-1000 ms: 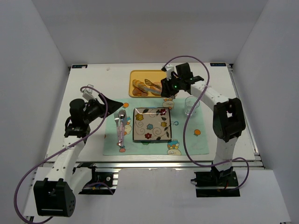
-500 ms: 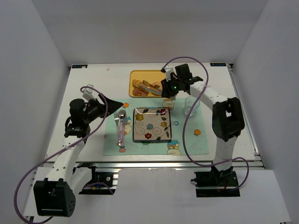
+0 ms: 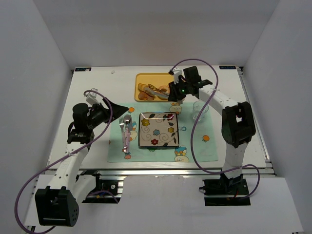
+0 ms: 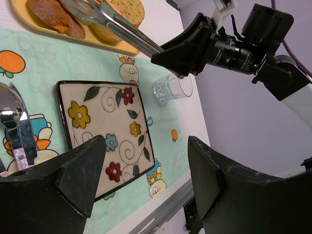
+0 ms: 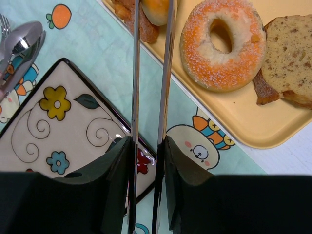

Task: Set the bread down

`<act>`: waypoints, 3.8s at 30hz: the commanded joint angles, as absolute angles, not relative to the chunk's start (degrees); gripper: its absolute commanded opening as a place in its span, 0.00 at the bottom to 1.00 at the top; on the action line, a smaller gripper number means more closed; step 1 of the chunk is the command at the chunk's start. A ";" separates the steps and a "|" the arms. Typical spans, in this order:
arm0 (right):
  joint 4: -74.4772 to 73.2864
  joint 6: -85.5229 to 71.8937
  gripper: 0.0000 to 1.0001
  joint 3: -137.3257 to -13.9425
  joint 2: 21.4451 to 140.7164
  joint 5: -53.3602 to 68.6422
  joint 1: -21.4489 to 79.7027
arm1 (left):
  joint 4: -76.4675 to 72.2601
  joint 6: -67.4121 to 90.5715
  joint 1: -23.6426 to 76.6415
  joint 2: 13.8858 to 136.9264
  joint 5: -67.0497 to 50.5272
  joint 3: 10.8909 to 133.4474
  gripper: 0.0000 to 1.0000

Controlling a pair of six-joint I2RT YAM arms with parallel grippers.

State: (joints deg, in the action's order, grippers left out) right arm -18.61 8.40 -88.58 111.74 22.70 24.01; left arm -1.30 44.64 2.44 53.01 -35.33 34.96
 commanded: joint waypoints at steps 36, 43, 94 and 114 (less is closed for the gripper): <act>-21.88 11.95 0.00 -46.06 59.86 26.90 23.91 | 1.93 42.45 2.64 51.94 -36.91 37.18 0.78; -23.73 15.73 0.00 -43.86 60.03 25.31 23.99 | 2.55 42.89 2.64 49.93 -36.39 36.39 0.78; -8.09 2.99 0.48 -63.53 83.75 27.16 24.08 | -0.97 43.59 2.64 50.54 -36.92 33.58 0.78; -4.84 3.34 0.48 -74.36 96.95 25.93 23.73 | 1.41 44.65 2.64 45.97 -35.24 31.38 0.78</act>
